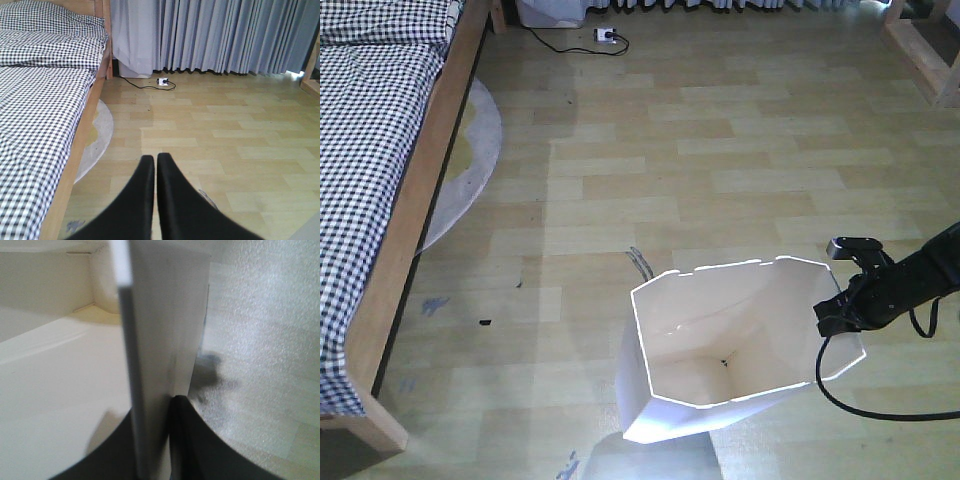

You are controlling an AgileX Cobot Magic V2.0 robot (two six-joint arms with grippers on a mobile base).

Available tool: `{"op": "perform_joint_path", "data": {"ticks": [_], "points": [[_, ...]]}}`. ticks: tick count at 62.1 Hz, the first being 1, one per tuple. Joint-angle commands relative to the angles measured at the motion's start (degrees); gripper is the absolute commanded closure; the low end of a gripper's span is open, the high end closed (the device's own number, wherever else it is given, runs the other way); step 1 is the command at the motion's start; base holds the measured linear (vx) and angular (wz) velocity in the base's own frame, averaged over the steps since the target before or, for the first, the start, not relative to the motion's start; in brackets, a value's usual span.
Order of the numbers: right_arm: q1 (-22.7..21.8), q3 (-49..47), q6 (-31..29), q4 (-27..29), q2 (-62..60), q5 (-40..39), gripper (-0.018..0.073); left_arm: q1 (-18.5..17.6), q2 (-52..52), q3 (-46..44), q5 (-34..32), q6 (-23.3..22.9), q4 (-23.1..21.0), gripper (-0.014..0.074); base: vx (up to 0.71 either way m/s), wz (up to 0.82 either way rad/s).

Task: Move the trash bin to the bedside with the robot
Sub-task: 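Drive forward toward the bed, dragging the bin with the right gripper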

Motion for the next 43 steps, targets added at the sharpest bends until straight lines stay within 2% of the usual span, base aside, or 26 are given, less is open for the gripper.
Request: {"op": "perform_joint_path", "data": {"ticks": [1, 43], "points": [[-0.2, -1.0, -0.1, 4.6, -4.5, 8.1, 0.0564, 0.0, -0.8, 0.7, -4.0, -0.3, -0.2, 0.0602, 0.29, -0.01], [-0.2, -1.0, -0.1, 4.6, -4.5, 8.1, 0.0564, 0.0, -0.8, 0.7, -4.0, -0.3, -0.2, 0.0602, 0.28, 0.0]]}}
